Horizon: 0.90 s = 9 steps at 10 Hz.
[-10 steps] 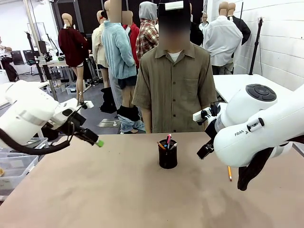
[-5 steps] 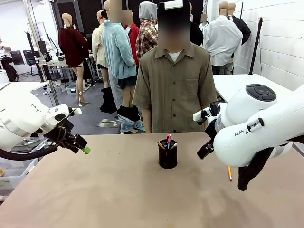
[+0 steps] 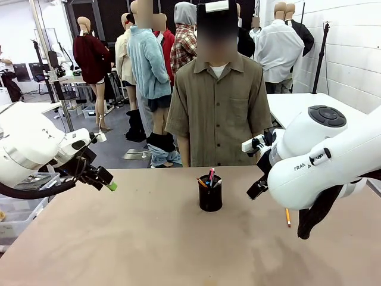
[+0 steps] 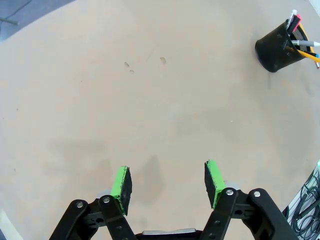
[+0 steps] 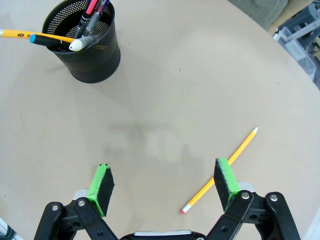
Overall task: Place the pens into the pen holder.
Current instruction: Pick up a writing instrument from the table and place it into the Pen holder.
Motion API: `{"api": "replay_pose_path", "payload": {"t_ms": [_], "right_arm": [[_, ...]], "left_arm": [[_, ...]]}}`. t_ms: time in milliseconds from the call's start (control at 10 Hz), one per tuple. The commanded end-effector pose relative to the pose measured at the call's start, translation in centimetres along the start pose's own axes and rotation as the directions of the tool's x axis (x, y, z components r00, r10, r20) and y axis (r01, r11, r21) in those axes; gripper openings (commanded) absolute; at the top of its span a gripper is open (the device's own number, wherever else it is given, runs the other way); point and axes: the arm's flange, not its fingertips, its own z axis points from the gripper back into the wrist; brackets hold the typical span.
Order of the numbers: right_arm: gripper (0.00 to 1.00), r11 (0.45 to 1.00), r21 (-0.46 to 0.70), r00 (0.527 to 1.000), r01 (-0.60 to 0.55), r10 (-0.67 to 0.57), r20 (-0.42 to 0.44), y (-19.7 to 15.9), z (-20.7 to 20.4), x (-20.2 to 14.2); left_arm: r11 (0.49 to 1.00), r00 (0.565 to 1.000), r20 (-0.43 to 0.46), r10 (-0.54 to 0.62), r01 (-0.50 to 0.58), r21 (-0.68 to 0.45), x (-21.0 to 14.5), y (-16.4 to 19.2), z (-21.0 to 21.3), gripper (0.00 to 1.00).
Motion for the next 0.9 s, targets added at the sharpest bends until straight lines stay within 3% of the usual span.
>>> {"api": "replay_pose_path", "payload": {"t_ms": [0, 400, 800], "right_arm": [[1.00, 1.000, 0.000, 1.000, 0.000, 0.000, 0.000, 0.0, 0.0, 0.0], [1.00, 0.987, -0.042, 0.961, 0.154, -0.159, -0.226, -4.7, 1.0, 2.8], [1.00, 0.944, -0.140, 0.837, 0.297, -0.328, -0.438, -9.3, -2.5, 4.5]], "left_arm": [[1.000, 1.000, 0.010, -0.019, 0.019, -0.007, 0.1, 0.5, -0.2, 0.76], [1.000, 1.000, 0.010, -0.019, 0.019, -0.007, 0.1, 0.5, -0.2, 0.76], [1.000, 1.000, 0.010, -0.019, 0.019, -0.007, 0.1, 0.5, -0.2, 0.76]]}}
